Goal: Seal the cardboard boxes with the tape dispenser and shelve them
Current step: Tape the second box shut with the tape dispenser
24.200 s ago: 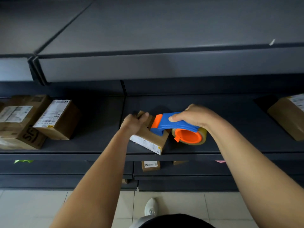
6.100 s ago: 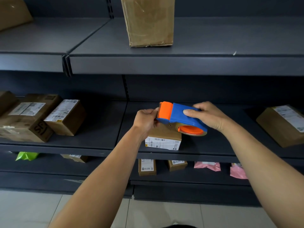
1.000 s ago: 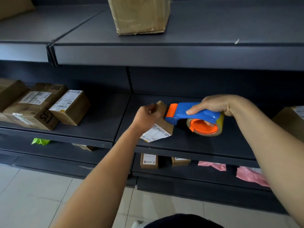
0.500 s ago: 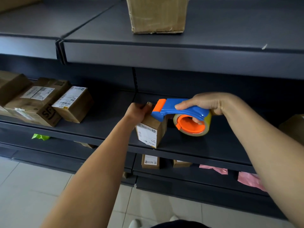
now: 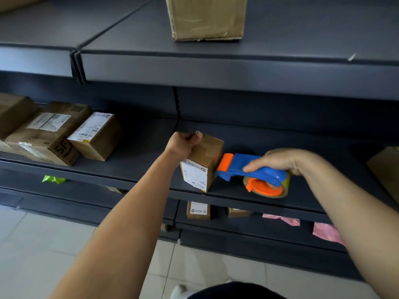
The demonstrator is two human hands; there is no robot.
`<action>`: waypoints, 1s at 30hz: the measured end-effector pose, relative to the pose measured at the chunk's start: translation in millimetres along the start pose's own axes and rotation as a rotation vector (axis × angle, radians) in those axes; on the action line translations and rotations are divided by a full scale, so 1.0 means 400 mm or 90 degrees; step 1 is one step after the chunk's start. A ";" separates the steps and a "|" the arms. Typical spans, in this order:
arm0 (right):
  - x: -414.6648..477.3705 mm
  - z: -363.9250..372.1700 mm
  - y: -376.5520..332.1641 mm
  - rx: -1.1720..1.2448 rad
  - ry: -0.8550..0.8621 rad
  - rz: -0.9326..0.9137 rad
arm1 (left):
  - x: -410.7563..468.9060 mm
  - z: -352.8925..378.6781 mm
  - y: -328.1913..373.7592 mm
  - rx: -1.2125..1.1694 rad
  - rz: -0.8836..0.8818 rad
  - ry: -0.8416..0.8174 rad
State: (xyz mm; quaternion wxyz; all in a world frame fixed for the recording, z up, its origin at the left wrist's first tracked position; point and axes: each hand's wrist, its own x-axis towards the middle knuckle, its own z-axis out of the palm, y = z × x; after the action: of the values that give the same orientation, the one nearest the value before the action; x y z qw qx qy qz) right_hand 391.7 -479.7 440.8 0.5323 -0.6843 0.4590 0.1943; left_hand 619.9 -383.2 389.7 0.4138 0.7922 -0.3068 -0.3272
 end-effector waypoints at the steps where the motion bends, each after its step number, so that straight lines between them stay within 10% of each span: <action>1: 0.004 0.002 -0.012 -0.011 -0.002 -0.003 | -0.001 0.001 0.001 0.013 0.004 0.001; 11: -0.007 0.010 -0.052 -0.076 0.074 -0.013 | -0.078 0.071 0.072 0.514 0.029 0.058; 15: -0.026 0.002 -0.051 -0.071 0.067 -0.027 | -0.059 0.061 0.074 0.415 -0.006 0.052; 21: -0.055 -0.008 -0.103 -0.071 0.046 -0.073 | -0.031 0.038 -0.025 -0.121 -0.113 0.013; 30: -0.014 0.004 -0.123 -0.138 0.053 -0.025 | -0.038 0.094 -0.100 -0.044 -0.086 -0.036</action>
State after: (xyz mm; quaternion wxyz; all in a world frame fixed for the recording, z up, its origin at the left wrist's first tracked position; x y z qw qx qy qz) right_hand 430.4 -475.3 471.5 0.4396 -0.7540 0.4436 0.2036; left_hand 590.2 -370.0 342.9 0.4087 0.7870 -0.2528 -0.3870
